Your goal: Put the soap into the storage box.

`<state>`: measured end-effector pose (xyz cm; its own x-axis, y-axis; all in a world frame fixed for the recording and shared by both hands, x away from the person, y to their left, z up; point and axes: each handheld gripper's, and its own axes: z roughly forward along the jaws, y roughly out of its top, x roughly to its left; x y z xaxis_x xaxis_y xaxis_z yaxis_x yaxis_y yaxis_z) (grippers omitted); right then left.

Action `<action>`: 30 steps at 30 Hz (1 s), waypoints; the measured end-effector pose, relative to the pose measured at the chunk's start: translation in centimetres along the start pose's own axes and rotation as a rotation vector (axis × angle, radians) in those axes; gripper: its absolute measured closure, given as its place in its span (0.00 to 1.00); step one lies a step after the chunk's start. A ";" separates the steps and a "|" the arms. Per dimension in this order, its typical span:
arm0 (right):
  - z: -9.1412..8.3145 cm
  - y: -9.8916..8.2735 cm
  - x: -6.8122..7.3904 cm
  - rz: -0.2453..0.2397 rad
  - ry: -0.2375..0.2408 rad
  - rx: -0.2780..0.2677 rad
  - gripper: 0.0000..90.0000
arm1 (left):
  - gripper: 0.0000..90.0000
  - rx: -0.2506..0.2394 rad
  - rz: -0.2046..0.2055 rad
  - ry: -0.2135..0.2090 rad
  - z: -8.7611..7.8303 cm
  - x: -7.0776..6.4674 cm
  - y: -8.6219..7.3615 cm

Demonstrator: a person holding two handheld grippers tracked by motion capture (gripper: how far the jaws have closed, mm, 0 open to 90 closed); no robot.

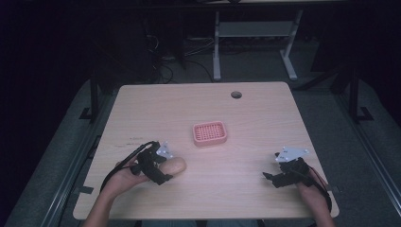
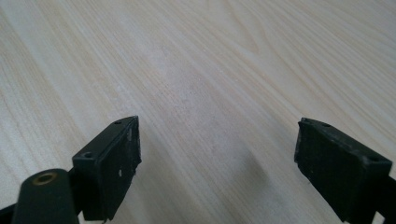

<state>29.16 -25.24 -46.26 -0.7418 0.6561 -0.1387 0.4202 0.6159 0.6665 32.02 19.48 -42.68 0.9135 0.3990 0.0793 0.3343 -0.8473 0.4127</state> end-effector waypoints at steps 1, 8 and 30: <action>0.0 0.0 0.0 -0.001 0.000 0.000 0.16 | 0.23 0.004 0.002 -0.002 0.1 0.1 0.2; 0.0 0.0 0.0 0.001 0.000 0.001 0.16 | 0.24 0.007 -0.004 -0.012 0.6 0.1 0.8; -0.1 0.0 -0.1 0.005 0.000 -0.006 0.16 | 0.27 0.053 -0.015 -0.043 2.3 0.8 1.6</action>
<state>29.15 -25.33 -46.22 -0.7394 0.6594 -0.1356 0.4207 0.6098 0.6717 33.84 17.62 -44.07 0.9172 0.3970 0.0341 0.3584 -0.8592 0.3652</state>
